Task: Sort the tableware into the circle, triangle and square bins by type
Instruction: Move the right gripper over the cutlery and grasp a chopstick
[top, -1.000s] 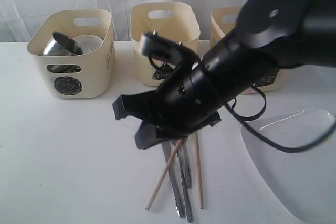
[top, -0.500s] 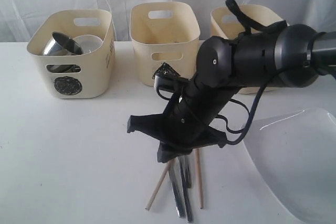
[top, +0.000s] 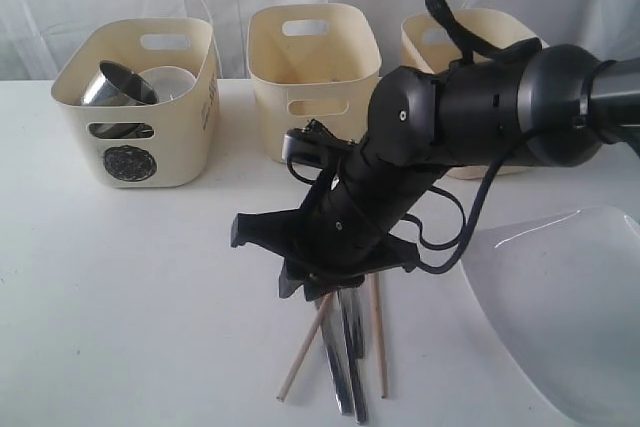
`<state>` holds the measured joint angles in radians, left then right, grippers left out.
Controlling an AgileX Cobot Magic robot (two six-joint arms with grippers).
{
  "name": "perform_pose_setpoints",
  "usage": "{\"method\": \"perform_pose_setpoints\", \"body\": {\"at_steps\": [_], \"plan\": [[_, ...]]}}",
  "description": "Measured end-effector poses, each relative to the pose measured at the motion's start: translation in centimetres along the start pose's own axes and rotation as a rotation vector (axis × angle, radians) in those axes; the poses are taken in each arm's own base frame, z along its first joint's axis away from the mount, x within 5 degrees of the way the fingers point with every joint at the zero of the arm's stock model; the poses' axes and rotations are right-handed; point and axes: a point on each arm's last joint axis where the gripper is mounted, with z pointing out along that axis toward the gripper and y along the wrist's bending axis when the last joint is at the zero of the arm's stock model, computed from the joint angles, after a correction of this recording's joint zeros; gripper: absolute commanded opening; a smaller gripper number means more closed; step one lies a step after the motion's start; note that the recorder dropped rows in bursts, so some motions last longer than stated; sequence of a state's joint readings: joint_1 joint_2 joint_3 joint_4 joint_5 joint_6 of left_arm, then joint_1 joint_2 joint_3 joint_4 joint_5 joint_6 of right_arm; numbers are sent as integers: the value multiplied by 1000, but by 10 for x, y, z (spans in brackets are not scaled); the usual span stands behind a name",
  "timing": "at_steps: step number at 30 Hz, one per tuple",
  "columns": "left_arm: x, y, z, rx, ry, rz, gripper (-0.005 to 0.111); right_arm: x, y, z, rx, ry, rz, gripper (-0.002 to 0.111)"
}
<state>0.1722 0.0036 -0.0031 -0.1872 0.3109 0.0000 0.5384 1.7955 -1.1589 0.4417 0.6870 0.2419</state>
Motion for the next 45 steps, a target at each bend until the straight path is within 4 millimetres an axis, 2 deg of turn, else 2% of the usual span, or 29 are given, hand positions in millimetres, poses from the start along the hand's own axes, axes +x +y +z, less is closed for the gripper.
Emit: {"method": "perform_pose_setpoints", "body": {"at_steps": [5,13,19,21,23,24,25,33,40,45], "plan": [[1,-5,-1,102,14,46,0,-3,-6,4,59,-8,-44,32],[1,-6,-1,106,14,48,0,-2,-19,36,123,54,8,32],[1,-6,-1,106,14,48,0,-2,-25,49,145,67,9,32],[1,-6,-1,106,14,48,0,-3,-27,55,152,57,3,26],[1,-6,-1,106,14,48,0,-4,-28,57,162,55,13,15],[1,-6,-1,106,14,48,0,-4,-28,57,164,54,19,5],[1,-6,-1,106,14,48,0,-5,-29,58,168,54,28,2],[1,-6,-1,106,14,48,0,-6,-27,56,157,38,41,0],[1,-6,-1,106,14,48,0,-4,-17,27,134,25,-11,0],[1,-6,-1,106,14,48,0,5,-12,10,108,104,-130,0]]}}
